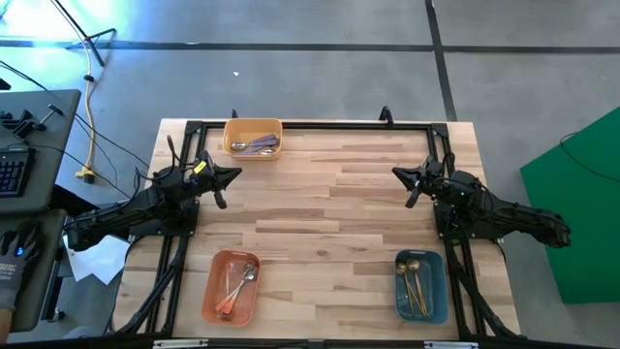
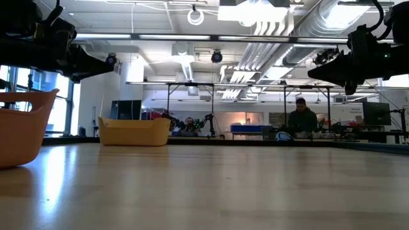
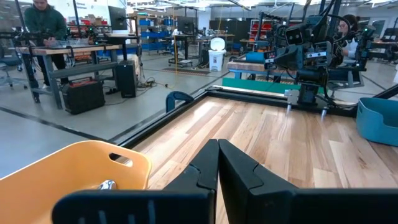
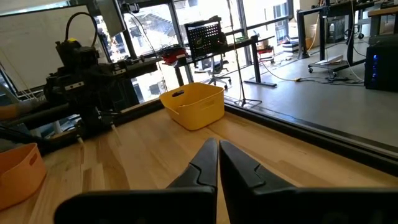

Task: Sort silverware by color (type)
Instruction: Return to Home Position

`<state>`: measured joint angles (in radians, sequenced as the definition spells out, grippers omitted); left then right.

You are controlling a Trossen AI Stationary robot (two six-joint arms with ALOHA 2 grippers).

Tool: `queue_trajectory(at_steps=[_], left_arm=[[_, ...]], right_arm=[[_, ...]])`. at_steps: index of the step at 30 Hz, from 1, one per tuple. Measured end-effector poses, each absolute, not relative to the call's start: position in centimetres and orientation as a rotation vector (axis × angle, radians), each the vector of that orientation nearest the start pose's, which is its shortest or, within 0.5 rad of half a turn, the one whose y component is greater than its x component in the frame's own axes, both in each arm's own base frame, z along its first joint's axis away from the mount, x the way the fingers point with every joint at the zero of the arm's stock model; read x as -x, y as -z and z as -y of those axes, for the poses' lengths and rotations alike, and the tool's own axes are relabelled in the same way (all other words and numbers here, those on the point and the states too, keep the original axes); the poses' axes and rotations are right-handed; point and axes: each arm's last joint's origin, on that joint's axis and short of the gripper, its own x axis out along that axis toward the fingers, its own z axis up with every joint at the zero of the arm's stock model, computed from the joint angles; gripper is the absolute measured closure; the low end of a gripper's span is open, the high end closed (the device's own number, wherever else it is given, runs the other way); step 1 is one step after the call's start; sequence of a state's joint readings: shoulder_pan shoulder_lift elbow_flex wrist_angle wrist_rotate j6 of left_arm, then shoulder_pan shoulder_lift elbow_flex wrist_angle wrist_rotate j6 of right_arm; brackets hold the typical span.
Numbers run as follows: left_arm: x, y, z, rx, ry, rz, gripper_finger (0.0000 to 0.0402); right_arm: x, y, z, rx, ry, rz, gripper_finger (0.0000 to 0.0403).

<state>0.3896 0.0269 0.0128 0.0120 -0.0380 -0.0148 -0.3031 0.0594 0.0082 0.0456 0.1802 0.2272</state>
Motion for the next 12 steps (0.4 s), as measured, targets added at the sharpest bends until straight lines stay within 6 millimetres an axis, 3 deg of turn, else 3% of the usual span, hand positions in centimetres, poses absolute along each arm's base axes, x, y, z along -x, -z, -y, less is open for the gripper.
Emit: queue_trajectory(at_steps=[12], left_arm=[[-9.08, -16.69, -3.84, 0.015, -0.427, 0.001, 0.0398]], right_arm=[[-9.43, -16.60, 3.49, -0.223, 0.482, 0.049, 0.0402]])
